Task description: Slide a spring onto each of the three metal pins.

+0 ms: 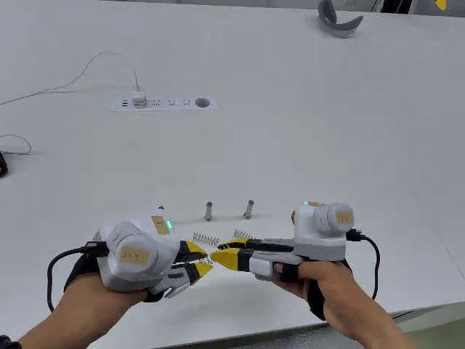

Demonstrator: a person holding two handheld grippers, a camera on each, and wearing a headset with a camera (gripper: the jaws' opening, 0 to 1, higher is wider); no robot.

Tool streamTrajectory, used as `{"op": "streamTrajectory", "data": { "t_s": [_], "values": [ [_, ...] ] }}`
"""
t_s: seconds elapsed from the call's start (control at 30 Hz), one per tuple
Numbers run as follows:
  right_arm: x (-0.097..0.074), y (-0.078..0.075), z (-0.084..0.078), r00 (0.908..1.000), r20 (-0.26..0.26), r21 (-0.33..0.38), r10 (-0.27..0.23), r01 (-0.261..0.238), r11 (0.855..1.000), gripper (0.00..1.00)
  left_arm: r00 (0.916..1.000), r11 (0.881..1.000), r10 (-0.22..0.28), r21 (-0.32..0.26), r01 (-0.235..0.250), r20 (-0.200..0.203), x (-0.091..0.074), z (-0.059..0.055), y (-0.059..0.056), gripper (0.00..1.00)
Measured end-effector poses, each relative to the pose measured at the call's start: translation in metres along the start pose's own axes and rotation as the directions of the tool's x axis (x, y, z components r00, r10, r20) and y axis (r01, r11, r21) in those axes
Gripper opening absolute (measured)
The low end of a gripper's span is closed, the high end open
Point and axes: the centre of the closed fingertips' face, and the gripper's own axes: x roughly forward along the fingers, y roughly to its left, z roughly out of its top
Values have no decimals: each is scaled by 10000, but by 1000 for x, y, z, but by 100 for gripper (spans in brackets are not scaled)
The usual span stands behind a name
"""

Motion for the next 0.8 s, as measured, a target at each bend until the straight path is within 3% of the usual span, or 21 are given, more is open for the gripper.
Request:
{"op": "streamTrajectory", "data": {
  "t_s": [0.17,0.53,0.7,0.8],
  "values": [
    [-2,4,10,9997,-74,-239,231,-233,9994,14,9999,10000,-58,-26,59,145,0,4,3,10],
    [-5,19,30,9917,-1068,-1585,709,-874,9835,12,9966,9992,-166,-362,196,812,-5,21,8,10],
    [-5,25,33,9762,-1994,-2417,852,-1332,9611,12,9935,9986,-271,-421,319,1102,-9,26,8,10],
    [-6,29,35,9597,-2696,-3040,792,-1629,9386,12,9904,9977,-382,-509,453,1326,-12,30,9,10]
  ]
}}
